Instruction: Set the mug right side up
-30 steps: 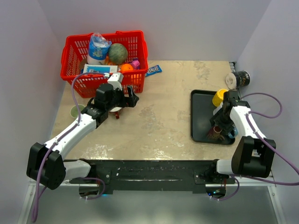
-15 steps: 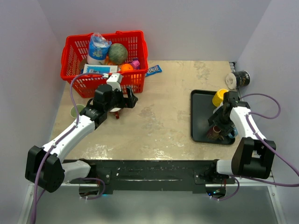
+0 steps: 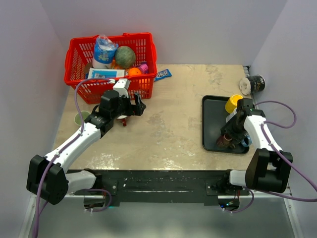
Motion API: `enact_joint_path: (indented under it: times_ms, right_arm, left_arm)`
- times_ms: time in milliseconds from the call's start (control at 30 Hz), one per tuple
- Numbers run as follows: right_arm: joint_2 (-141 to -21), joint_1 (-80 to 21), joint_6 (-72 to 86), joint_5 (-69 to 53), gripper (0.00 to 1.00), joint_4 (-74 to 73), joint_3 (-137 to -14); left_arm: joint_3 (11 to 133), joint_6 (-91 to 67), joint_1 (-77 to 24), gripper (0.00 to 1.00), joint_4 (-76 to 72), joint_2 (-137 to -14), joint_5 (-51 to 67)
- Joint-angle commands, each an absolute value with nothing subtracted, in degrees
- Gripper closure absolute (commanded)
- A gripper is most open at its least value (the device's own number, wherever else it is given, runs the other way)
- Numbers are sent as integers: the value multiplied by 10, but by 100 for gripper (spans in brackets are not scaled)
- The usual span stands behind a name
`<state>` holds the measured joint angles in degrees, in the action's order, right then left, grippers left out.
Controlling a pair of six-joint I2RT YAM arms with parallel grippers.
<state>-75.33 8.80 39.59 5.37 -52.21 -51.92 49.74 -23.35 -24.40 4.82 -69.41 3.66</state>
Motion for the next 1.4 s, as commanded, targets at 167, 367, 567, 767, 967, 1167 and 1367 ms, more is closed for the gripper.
enact_joint_path:
  times_ms: [167,367,567,767,967,1167,1367]
  right_arm:
    - [-730,88,400,-18,100,-517,-569]
    - [-726,86,412,-62,100,-514,-611]
    - [-723,84,458,-135,100,-476,-623]
    - [-727,78,544,-227,100,-403,-628]
    - [-735,71,680,-327,100,-278,-599]
    - [-744,55,803,-388,100,-158,-602]
    - [-755,38,840,-411,100,-105,-624]
  left_arm:
    - [498,-235,-245,1,26,-680,40]
    - [499,-239,-245,1,18,-682,50]
    - [499,-243,-245,1,9,-683,70]
    - [494,-245,-245,1,-47,-682,113]
    - [466,-252,-249,1,-157,-686,207]
    - [469,-266,-271,1,-278,-726,290]
    - [498,-289,-292,1,-361,-785,335]
